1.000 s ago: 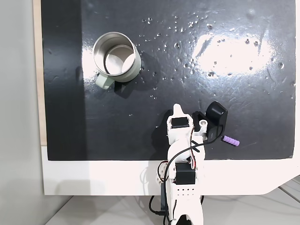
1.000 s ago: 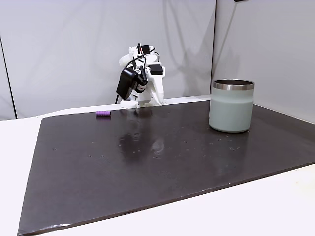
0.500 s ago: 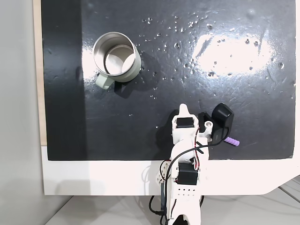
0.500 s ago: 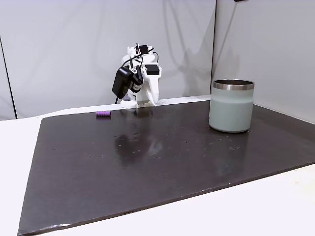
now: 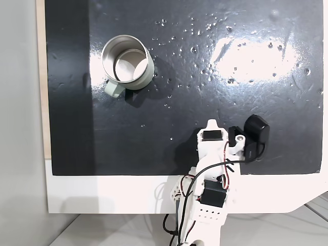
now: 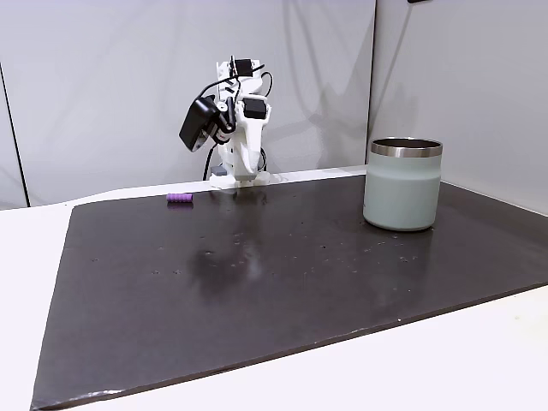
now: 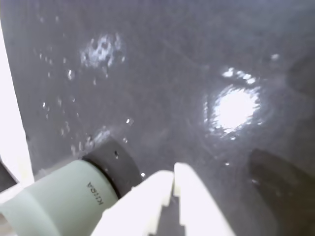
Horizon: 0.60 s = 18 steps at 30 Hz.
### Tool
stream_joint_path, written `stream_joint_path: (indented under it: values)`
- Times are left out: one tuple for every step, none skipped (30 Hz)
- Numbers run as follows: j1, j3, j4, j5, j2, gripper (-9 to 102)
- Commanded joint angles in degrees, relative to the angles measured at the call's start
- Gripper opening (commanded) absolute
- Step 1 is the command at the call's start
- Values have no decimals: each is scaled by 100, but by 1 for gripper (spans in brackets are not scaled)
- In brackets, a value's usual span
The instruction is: Grasp a pengrip and put it in the cup.
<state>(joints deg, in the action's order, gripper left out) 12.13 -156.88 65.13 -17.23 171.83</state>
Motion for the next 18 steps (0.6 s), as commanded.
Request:
stream_joint_path:
  values:
    - [325, 817, 193, -211, -475, 0]
    - [431, 923, 229, -290, -580, 0]
    - [527, 1020, 281, -396, -703, 0]
    - [650, 1116, 316, -501, -844, 0]
    - [765, 1213, 360, -642, -1002, 0]
    - [914, 1310, 396, -809, -1187, 0]
    - [1072, 1433, 422, -1002, -1415, 0]
    - [1230, 1564, 448, -1125, -1652, 0]
    - [1397, 1723, 483, -1222, -1942, 0]
    - [1556, 1881, 501, -1310, -2232, 0]
    - [1723, 2048, 527, -1397, -2540, 0]
    - [1881, 2224, 536, -1450, -2848, 0]
    - [2030, 2391, 545, -1494, -3138, 0]
    - [2171, 2540, 545, -1538, -3419, 0]
    - [2312, 2698, 545, -1556, -3665, 0]
    - [2426, 2839, 545, -1591, -3876, 0]
    - [2531, 2953, 545, -1635, -4061, 0]
    - [2619, 3050, 545, -1670, -4210, 0]
